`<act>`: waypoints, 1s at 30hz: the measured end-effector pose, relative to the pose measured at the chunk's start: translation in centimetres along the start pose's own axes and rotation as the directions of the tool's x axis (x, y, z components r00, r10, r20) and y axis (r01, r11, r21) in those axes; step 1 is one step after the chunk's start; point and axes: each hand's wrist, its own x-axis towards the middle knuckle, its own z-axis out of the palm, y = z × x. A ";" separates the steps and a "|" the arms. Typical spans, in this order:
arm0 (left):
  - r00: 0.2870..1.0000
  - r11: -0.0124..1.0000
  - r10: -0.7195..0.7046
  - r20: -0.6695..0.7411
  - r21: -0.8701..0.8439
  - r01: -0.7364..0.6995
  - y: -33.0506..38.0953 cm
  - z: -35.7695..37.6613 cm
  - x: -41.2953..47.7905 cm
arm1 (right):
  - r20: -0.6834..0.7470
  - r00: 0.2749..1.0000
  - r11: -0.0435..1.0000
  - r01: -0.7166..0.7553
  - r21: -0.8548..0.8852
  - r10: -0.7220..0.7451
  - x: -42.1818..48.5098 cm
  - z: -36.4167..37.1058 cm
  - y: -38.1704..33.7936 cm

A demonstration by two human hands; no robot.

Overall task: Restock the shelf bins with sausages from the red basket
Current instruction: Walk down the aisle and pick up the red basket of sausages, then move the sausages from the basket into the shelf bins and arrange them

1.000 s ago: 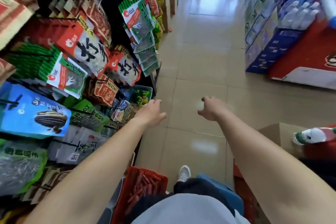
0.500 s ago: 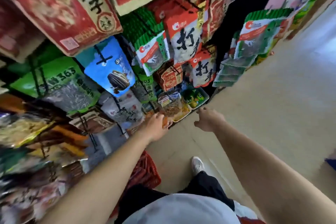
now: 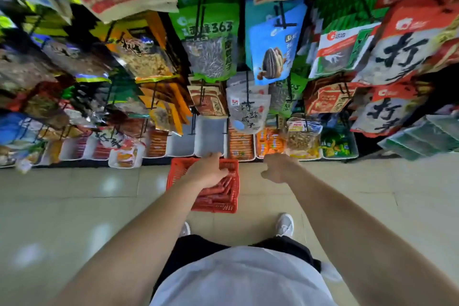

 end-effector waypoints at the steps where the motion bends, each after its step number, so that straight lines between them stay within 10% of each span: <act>1: 1.000 1.000 -0.003 -0.006 -0.001 0.003 -1.8 0.0 -0.2 | -0.002 1.000 1.000 0.004 -0.010 -0.004 0.3 0.4 -1.6; 16: 0.998 0.998 -0.013 0.066 -0.054 0.017 -30.6 1.5 4.8 | -0.044 0.997 0.991 -0.056 0.123 0.062 9.1 6.9 -24.3; 30: 0.997 0.984 -0.048 -0.063 -0.173 0.036 -37.6 26.8 31.9 | -0.033 0.999 1.000 0.000 -0.013 -0.001 38.5 28.4 -19.0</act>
